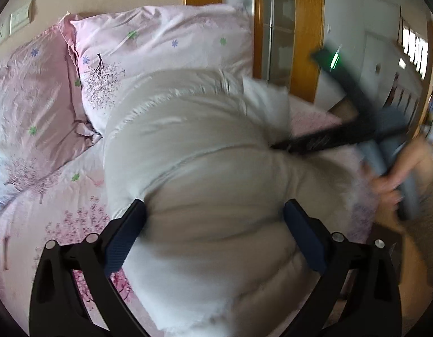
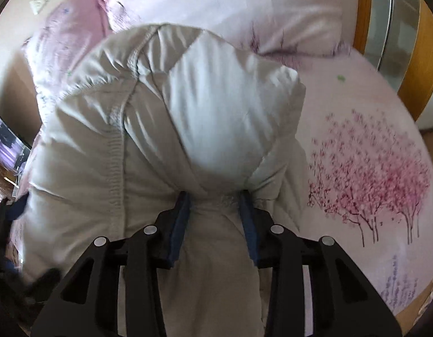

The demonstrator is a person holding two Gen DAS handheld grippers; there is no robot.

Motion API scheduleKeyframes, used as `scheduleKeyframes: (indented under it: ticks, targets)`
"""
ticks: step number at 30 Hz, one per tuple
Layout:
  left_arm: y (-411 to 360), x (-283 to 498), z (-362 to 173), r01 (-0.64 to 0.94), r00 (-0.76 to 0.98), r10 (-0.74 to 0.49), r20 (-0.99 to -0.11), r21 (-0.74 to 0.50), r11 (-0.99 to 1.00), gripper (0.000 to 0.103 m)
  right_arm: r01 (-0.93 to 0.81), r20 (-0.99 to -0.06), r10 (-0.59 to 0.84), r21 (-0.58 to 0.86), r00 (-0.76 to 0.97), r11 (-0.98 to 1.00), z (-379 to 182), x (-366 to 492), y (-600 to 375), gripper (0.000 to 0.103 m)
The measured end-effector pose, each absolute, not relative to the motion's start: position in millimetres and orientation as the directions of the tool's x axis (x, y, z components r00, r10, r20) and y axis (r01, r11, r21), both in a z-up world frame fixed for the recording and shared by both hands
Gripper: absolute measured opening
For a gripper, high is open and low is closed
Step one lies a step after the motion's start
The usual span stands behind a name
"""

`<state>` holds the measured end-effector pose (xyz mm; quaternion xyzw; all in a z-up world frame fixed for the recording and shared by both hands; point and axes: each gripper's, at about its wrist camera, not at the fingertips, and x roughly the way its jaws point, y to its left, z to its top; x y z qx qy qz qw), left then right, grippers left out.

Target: Fold large clothes

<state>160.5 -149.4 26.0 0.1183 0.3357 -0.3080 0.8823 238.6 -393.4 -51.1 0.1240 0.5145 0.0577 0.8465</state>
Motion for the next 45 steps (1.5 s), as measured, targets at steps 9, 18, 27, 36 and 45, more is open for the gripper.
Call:
scheduleKeyframes:
  ticks: [9,18,27,36,45]
  targets:
    - [-65,221,19,0.480,0.470,-0.640,-0.608,-0.432,0.764,0.098,0.042,-0.857,0.298,0.347,0.422,0.937,-51,248,-410,0.037]
    - [-50,258,-18,0.359,0.417,-0.640,-0.645,-0.530,0.768,0.097,-0.032,-0.767,0.263,0.302,0.585,0.953,18,270,-405,0.037]
    - [-53,257,-18,0.387,0.402,-0.649,-0.646,-0.523,0.759,0.098,0.049,-0.926,0.257,0.280,0.276,0.959,-44,343,-416,0.036]
    - [-37,278,-40,0.315,0.268,-0.768,-0.581,-0.701,0.640,0.098,0.097,-0.682,0.614,0.697,0.397,0.711,-36,271,-478,0.091]
    - [-45,286,-54,0.285,0.196,-0.822,-0.535,-0.771,0.570,0.099,0.154,-0.538,0.764,0.840,0.356,0.520,-94,241,-492,0.091]
